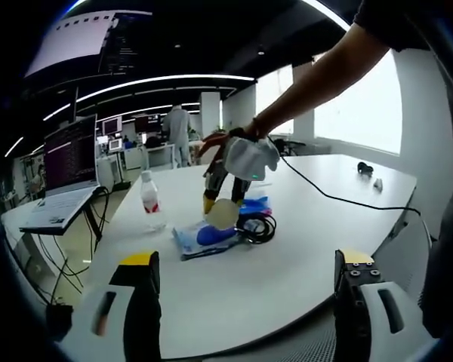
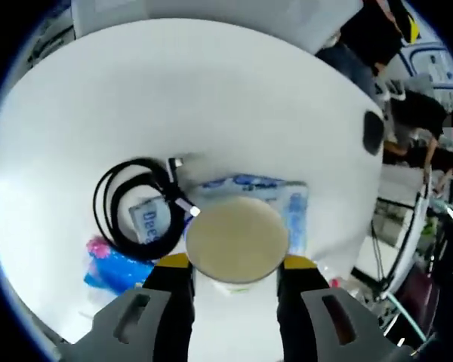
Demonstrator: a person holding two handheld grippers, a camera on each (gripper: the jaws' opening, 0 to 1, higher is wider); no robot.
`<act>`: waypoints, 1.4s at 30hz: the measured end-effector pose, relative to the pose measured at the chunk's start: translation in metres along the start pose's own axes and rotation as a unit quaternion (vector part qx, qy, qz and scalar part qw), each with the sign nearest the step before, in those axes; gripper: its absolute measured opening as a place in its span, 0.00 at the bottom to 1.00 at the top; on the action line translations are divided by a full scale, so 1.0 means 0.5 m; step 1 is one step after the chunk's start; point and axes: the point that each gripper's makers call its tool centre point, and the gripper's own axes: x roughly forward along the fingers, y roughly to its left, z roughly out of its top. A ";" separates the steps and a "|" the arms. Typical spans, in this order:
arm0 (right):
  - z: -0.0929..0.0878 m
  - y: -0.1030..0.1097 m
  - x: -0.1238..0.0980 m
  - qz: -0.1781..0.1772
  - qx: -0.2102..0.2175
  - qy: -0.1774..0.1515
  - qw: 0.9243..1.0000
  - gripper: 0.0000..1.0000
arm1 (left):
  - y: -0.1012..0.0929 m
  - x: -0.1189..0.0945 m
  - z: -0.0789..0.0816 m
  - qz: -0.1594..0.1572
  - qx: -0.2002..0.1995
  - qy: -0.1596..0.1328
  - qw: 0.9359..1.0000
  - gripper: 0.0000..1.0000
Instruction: Arrange the tabletop items into an orderly group along one side of the table until the central work area is clear of visible clutter.
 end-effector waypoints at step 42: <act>0.001 -0.044 -0.019 -0.149 0.516 -0.148 0.831 0.37 | -0.014 0.006 0.002 -0.009 0.002 0.007 1.000 0.97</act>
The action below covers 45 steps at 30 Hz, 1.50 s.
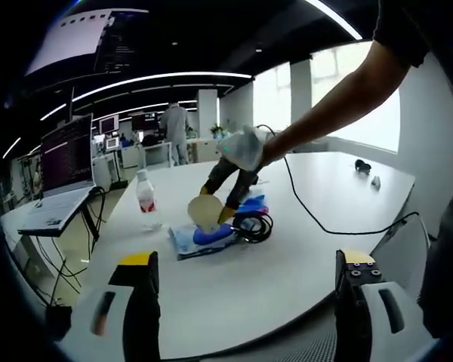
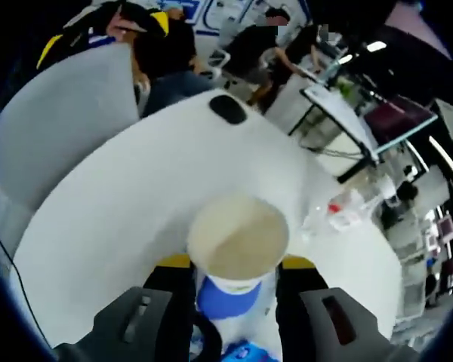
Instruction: Arrange the tabletop items into an orderly group along one side of the table until the central work area is clear of visible clutter.
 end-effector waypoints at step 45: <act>0.040 -0.166 -0.051 -0.100 0.284 -0.111 0.947 0.37 | 0.019 -0.020 -0.005 0.028 0.021 0.020 0.999 0.99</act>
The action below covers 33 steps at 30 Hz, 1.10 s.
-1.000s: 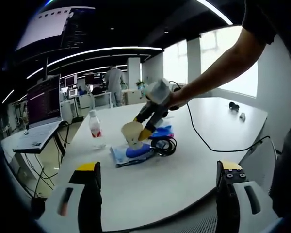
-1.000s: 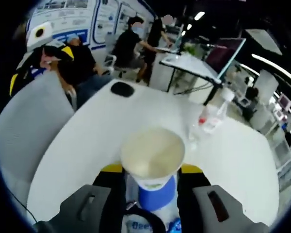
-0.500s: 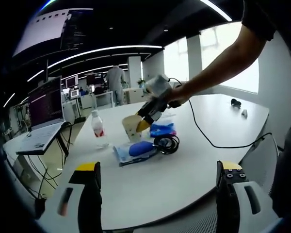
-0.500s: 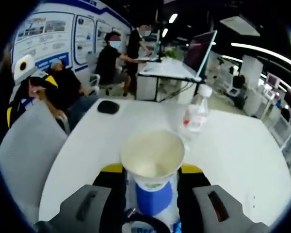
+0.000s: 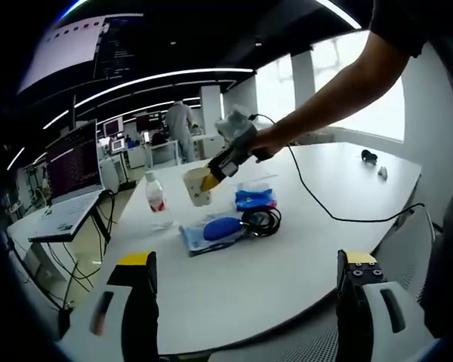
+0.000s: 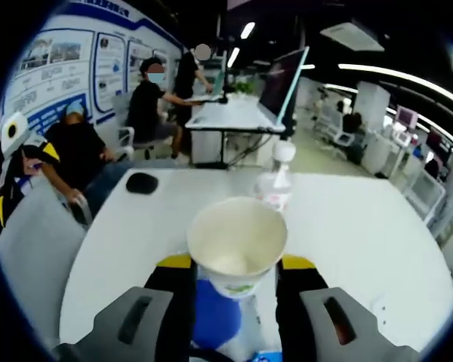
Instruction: Arrange the tabletop items into an orderly group along one side of the table until the central work area is clear of visible clutter.
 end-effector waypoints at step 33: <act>-0.041 -0.127 0.151 -0.090 0.111 0.043 0.989 0.37 | 0.018 0.002 -0.014 0.010 -0.013 0.021 1.000 0.99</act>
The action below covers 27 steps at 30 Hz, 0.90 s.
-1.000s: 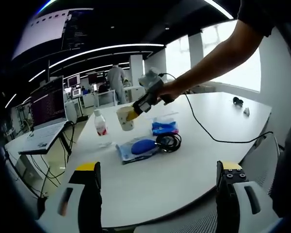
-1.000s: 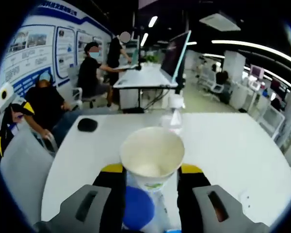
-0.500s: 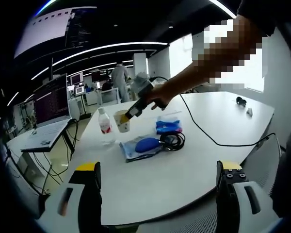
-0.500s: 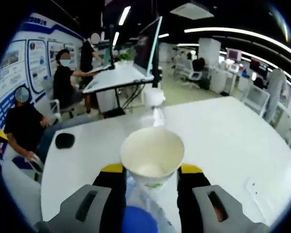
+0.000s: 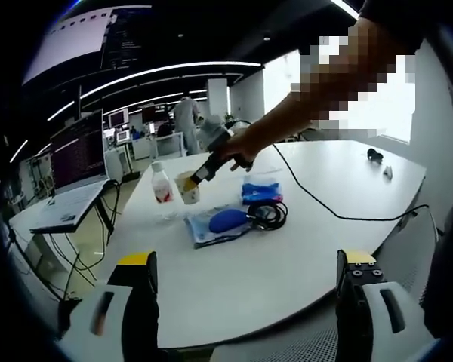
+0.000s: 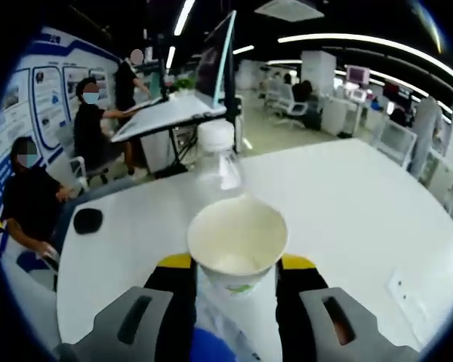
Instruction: Arrange the tabletop items into an orderly group along one side of the table until the central work area is clear of visible clutter.
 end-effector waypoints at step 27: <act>-0.072 0.021 0.043 0.076 -0.112 0.057 0.989 0.35 | 0.007 0.006 -0.030 0.013 -0.031 0.020 0.999 0.98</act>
